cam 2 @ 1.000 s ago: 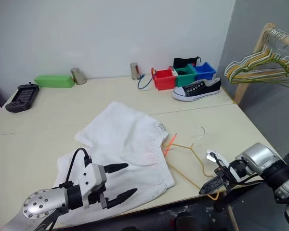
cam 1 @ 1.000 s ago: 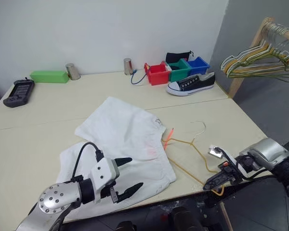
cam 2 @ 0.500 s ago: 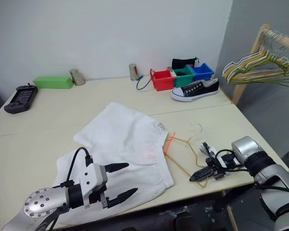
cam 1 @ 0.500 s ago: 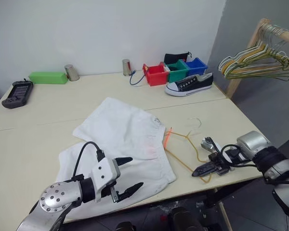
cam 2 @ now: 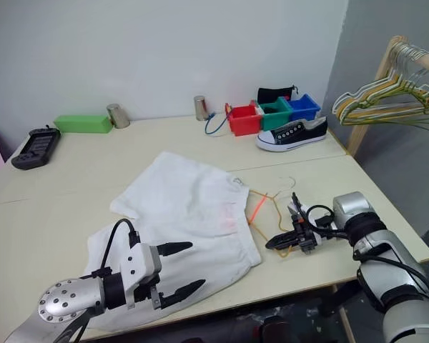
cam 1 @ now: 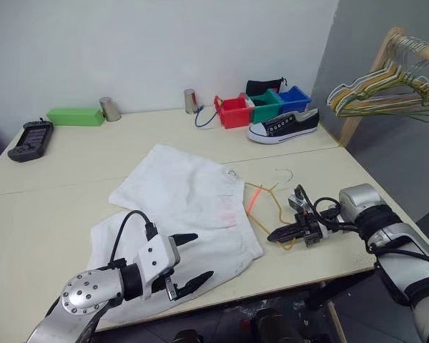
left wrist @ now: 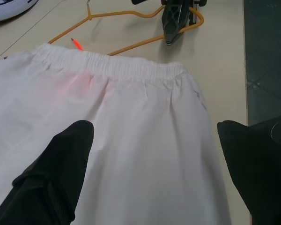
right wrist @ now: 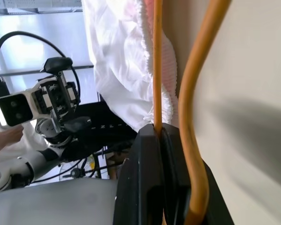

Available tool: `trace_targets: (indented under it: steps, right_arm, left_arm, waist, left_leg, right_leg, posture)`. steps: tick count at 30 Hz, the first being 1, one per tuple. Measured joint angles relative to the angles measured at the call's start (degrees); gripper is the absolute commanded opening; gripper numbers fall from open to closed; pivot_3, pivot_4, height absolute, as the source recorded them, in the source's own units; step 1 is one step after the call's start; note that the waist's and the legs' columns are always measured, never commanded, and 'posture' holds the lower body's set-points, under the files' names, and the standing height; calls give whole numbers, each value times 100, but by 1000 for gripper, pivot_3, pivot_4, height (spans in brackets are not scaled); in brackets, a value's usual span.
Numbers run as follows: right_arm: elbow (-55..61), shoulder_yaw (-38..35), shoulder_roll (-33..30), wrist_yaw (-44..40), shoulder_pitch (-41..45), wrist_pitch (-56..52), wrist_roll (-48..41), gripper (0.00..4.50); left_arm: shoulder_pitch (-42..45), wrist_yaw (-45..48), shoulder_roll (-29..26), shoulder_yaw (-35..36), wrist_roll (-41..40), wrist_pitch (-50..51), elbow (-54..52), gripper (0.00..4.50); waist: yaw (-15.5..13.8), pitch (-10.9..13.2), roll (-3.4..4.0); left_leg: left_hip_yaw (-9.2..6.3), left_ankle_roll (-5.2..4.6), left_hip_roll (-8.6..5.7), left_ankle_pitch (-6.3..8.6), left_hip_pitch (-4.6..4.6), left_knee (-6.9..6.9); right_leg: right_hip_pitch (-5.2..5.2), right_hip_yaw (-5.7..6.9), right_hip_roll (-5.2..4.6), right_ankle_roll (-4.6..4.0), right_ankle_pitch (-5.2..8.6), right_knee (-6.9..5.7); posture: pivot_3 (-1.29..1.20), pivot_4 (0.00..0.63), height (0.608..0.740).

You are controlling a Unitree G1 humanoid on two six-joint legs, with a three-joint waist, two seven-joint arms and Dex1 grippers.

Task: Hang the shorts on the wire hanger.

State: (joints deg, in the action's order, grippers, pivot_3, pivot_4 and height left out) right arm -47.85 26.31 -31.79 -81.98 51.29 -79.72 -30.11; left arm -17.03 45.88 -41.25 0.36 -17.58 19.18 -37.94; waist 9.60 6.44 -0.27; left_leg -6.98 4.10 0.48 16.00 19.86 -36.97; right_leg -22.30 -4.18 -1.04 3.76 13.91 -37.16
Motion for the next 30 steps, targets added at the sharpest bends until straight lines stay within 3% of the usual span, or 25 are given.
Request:
trace_targets:
  steps: [5, 11, 15, 19, 24, 30]
  right_arm:
    - [-119, -14, 97, -61, 90, 285, 217, 0]
    - [1055, 933, -472, -578, -126, 559, 236, 0]
    - [1140, 1174, -467, -589, -183, 638, 216, 0]
    - [527, 1074, -101, -587, 31, 700, 329, 0]
    - [-863, 510, 524, -538, 434, 1085, 625, 0]
    - [-1615, -56, 870, -353, 641, 1582, 984, 0]
  left_arm:
    - [109, 1, 0, -8, 2, -3, 14, 4491]
    - [213, 46, 0, -27, 7, -20, 68, 4491]
    - [232, 45, 1, -31, 25, -27, 76, 4491]
    - [226, 60, 0, -84, 103, -73, 75, 4491]
    - [230, 88, 0, -113, 139, -93, 77, 4491]
    - [274, 95, 1, -175, 235, -133, 95, 4491]
  waist:
    - [15, -6, 10]
    - [5, -12, 15]
    - [21, -17, 14]
    - [63, -33, 0]
    - [146, -64, -12]
    - [162, -121, -35]
  left_leg:
    - [0, 0, 0, 0, -2, -1]
    - [-3, 0, 0, 0, 2, 2]
    - [-2, 0, 1, 0, -3, 2]
    - [-2, 0, 6, 0, -10, 0]
    - [-6, -1, 10, -1, -13, 1]
    - [-6, 0, 10, 0, -13, 0]
  right_leg:
    - [0, 0, 0, 0, 0, -3]
    - [0, 2, 0, 0, 1, 3]
    - [1, 1, 1, 0, 1, 0]
    - [3, 2, 7, -1, 0, -6]
    - [4, 2, 13, -6, -4, -10]
    - [6, 0, 14, -6, -4, -9]
  posture:
    - [-104, 27, 740]
    - [-96, 27, 740]
    - [-91, 26, 740]
    - [-86, 25, 740]
    - [-88, 21, 740]
    - [-90, 20, 740]
